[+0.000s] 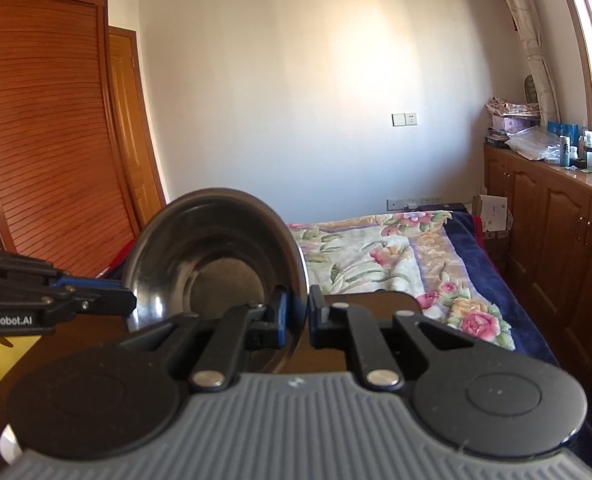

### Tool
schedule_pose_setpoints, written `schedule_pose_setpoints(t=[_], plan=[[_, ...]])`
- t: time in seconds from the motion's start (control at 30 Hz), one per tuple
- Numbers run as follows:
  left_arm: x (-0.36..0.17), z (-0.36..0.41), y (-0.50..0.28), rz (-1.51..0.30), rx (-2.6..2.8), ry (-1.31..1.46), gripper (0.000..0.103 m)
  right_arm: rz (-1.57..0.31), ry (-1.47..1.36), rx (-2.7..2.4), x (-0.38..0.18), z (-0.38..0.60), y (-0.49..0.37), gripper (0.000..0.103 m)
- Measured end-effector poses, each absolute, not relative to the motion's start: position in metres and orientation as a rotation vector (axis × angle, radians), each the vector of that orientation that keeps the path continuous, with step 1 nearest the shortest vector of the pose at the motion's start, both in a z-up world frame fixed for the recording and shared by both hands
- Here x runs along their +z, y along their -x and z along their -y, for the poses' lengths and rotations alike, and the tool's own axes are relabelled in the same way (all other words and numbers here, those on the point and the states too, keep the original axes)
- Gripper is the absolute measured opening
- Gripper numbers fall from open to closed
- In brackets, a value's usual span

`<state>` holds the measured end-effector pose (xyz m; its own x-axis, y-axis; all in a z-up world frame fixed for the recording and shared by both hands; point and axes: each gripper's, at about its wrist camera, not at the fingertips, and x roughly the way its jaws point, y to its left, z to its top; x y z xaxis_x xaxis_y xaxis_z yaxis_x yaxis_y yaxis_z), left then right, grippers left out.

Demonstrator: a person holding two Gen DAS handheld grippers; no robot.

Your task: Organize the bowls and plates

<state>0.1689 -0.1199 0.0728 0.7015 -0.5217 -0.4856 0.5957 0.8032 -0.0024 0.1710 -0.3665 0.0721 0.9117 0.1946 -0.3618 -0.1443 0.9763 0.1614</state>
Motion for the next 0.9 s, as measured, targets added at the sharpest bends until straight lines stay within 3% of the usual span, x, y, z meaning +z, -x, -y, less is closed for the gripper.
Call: schedule_pose_setpoints(t=[0.9], plan=[[0.009,0.075,-0.103,-0.525,-0.597,-0.113,0.013,-0.435,-0.118,0.222,0.029,0.329,-0.118,0.012]])
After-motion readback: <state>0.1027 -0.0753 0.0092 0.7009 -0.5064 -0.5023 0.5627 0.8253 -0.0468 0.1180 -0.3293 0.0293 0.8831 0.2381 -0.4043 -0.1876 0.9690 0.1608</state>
